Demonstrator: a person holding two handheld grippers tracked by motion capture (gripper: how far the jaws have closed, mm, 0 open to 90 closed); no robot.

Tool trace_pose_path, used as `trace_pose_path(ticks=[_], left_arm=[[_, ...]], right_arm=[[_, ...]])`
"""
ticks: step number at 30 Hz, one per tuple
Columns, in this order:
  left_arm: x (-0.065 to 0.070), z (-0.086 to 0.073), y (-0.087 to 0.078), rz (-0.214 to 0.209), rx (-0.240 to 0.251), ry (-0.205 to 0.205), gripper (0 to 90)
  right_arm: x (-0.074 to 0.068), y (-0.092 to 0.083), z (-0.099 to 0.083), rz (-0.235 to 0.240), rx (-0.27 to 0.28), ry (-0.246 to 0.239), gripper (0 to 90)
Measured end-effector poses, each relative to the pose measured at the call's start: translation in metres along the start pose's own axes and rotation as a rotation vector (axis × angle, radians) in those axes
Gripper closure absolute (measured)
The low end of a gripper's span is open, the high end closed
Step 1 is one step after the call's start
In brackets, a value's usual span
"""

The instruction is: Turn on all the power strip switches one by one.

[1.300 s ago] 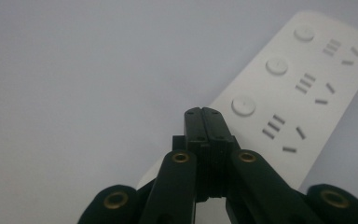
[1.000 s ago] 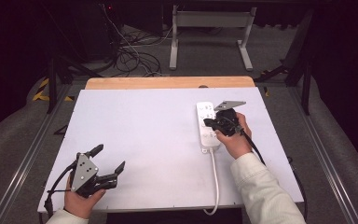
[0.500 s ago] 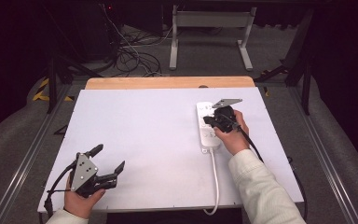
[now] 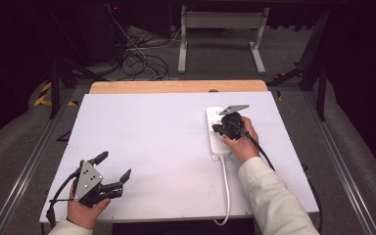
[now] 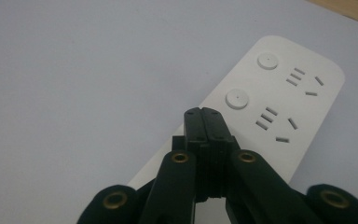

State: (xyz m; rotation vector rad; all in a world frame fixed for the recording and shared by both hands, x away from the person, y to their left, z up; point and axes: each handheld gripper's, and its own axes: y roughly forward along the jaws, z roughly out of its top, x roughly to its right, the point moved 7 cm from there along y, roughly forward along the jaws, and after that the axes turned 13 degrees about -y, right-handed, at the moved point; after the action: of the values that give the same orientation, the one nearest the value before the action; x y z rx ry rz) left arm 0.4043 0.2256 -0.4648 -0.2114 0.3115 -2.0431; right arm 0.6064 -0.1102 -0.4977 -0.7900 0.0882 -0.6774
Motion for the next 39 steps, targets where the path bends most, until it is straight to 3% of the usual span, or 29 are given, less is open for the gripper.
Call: trace_pose_path(ticks=[31,39], left_arm=[[0.0007,0.0004,-0.0005,0.001,0.004,0.004,13.6],[0.0012,0.0002,-0.0006,-0.002,0.004,0.002,13.6]], right_arm=[[-0.0017,0.0055,-0.0036,0.002,-0.014,0.009,90.0],[-0.0011,0.0065,-0.0044,0.004,-0.012,0.033,90.0]])
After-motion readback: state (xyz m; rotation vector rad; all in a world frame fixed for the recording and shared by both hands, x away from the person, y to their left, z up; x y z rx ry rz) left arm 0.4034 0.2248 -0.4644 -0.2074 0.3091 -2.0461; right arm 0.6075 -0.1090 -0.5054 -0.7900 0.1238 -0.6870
